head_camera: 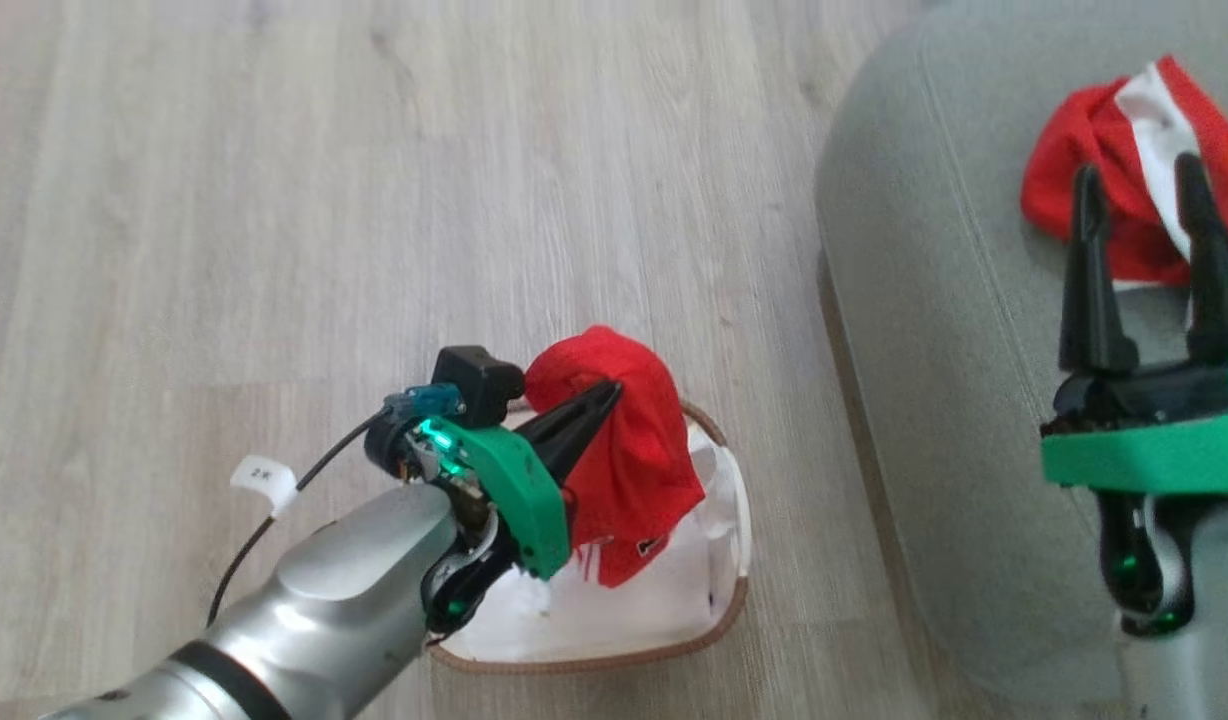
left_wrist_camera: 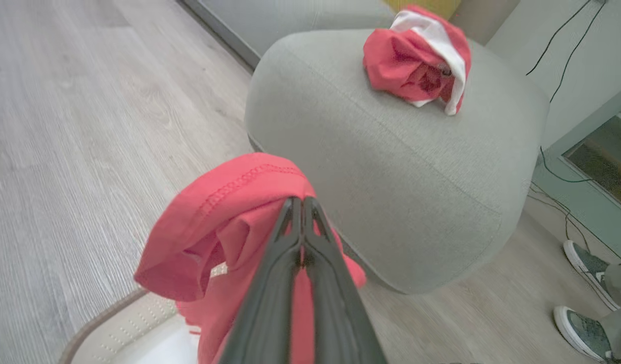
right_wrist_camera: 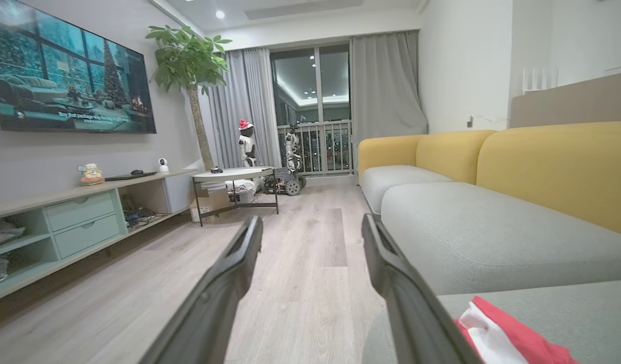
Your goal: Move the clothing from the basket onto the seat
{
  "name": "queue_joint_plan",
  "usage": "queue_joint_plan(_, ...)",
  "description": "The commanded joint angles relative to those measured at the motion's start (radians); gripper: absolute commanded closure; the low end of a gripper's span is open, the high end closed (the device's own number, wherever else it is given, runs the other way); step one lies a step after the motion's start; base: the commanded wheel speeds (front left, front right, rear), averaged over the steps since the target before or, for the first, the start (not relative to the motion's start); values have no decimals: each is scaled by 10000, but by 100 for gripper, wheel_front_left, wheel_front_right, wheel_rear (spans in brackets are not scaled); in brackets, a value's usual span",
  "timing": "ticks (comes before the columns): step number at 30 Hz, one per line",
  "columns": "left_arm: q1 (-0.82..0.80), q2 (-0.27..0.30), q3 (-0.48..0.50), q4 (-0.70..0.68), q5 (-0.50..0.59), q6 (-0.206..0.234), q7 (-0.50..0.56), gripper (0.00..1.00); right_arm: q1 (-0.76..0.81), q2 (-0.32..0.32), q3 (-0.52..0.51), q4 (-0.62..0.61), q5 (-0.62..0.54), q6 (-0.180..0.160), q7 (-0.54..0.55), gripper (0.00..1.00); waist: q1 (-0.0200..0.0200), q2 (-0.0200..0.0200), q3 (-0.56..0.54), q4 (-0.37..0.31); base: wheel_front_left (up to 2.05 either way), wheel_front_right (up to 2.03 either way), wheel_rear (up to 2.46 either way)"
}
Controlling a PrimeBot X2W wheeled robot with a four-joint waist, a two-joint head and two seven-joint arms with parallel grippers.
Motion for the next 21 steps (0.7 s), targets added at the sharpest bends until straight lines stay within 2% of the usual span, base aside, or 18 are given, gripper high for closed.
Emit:
queue_joint_plan(1,-341,152,457,-326,104,71,-130,100,-32,-164,219,-291,75,-2,54,0,1,-1,-404,266,0,0,0)
queue_joint_plan(9,-393,625,1421,-2098,732,661,-139,100,712,-239,636,25,359,-2,65,0,1,-1,-1188,508,0,0,0)
queue_joint_plan(21,-1189,1247,2041,-4136,1123,1395,88,100,1394,-396,1483,458,760,-2,-37,0,1,-1,-1770,694,0,0,0)
